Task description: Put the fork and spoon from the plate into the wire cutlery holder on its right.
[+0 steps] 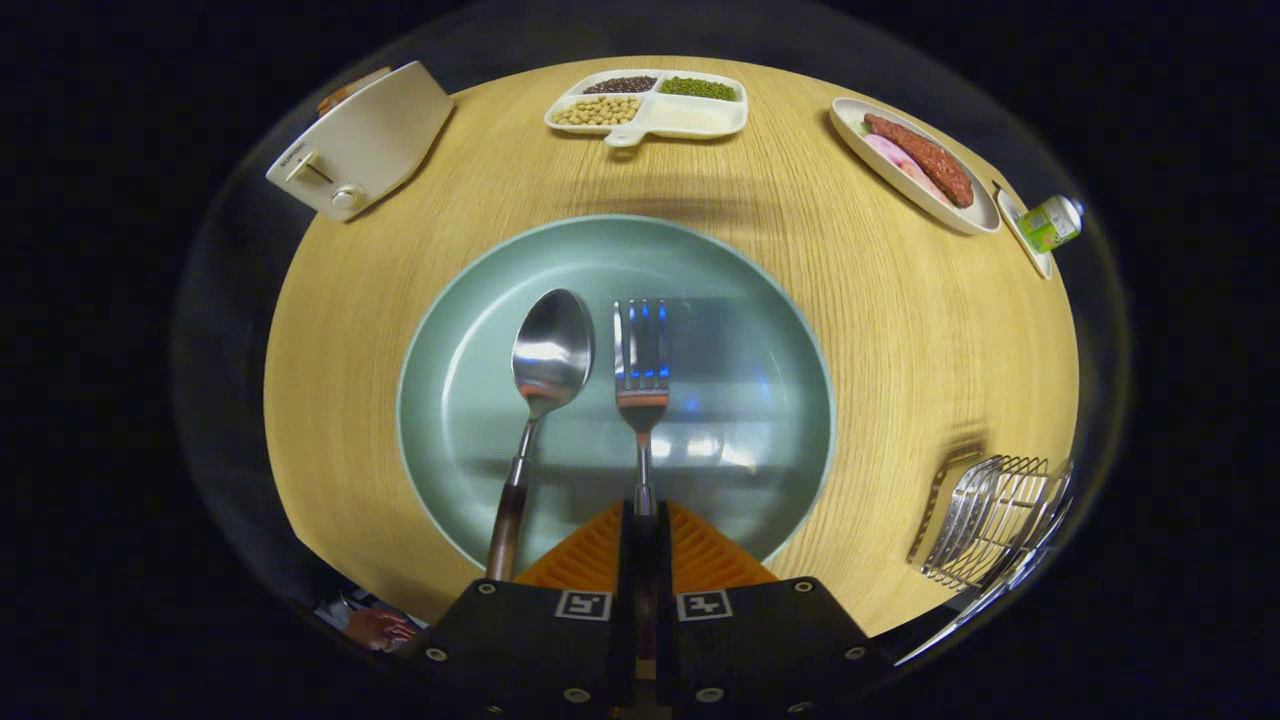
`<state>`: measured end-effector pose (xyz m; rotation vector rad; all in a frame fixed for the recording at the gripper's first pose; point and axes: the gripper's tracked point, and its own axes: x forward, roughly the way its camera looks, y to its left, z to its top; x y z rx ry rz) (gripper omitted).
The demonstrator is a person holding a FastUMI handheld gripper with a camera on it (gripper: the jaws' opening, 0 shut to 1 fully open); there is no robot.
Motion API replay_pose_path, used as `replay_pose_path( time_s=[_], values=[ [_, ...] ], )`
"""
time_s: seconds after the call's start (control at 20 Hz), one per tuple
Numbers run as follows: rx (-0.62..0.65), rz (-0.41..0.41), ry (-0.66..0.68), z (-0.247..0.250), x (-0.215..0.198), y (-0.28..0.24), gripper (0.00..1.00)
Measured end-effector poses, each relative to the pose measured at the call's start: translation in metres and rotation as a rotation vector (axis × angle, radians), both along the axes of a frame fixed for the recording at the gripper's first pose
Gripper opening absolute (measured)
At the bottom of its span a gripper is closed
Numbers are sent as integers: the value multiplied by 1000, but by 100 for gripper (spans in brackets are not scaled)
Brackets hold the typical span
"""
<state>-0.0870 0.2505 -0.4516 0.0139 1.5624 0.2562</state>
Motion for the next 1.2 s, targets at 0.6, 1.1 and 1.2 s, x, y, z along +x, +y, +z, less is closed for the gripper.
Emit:
replay_pose_path(
  time_s=[0.6,1.1,1.2],
  values=[
    [15,-63,-125,68,11,-66,5],
    [-58,-184,-178,125,-33,-188,5],
    [-80,-197,-177,128,-42,-209,5]
  ],
)
